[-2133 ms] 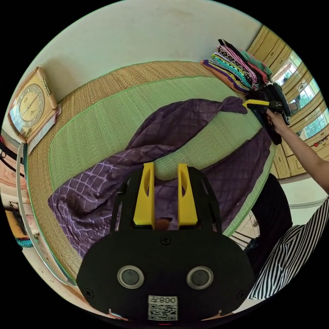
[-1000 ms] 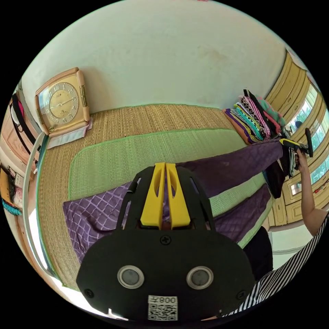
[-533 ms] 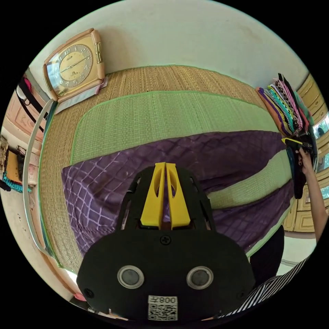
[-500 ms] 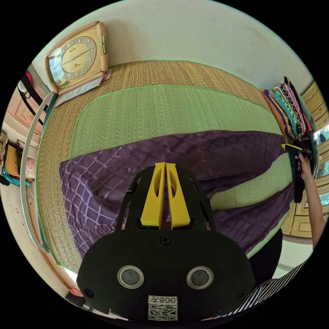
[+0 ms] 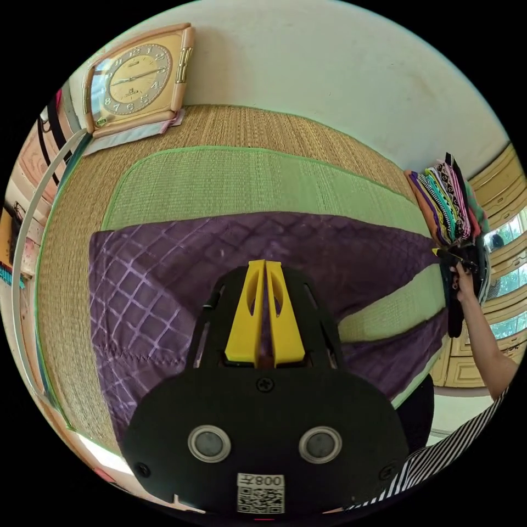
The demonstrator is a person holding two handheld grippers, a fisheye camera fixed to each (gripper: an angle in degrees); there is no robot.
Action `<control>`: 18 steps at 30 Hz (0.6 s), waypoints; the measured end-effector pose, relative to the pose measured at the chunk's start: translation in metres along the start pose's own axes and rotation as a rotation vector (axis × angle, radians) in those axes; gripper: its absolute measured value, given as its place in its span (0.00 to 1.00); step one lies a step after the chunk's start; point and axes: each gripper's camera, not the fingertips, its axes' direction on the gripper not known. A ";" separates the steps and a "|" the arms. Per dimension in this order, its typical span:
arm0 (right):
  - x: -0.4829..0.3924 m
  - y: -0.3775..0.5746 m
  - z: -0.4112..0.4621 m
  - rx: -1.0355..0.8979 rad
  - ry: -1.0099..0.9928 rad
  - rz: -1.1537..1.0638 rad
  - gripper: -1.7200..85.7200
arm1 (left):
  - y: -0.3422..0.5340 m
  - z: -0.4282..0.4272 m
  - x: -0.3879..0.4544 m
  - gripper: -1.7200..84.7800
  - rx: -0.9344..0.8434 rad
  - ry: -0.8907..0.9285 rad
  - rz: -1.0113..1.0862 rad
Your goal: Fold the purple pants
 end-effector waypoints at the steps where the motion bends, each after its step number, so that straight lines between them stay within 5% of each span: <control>1: -0.014 -0.004 0.003 0.002 -0.033 -0.044 0.02 | 0.010 -0.009 -0.004 0.02 -0.003 -0.018 -0.007; 9: -0.240 -0.062 0.087 -0.079 -0.243 -0.607 0.02 | 0.129 -0.104 -0.048 0.02 -0.081 -0.230 -0.190; 18: -0.254 -0.127 0.169 -0.145 -0.158 -0.600 0.02 | 0.141 -0.159 -0.067 0.02 -0.043 -0.162 -0.221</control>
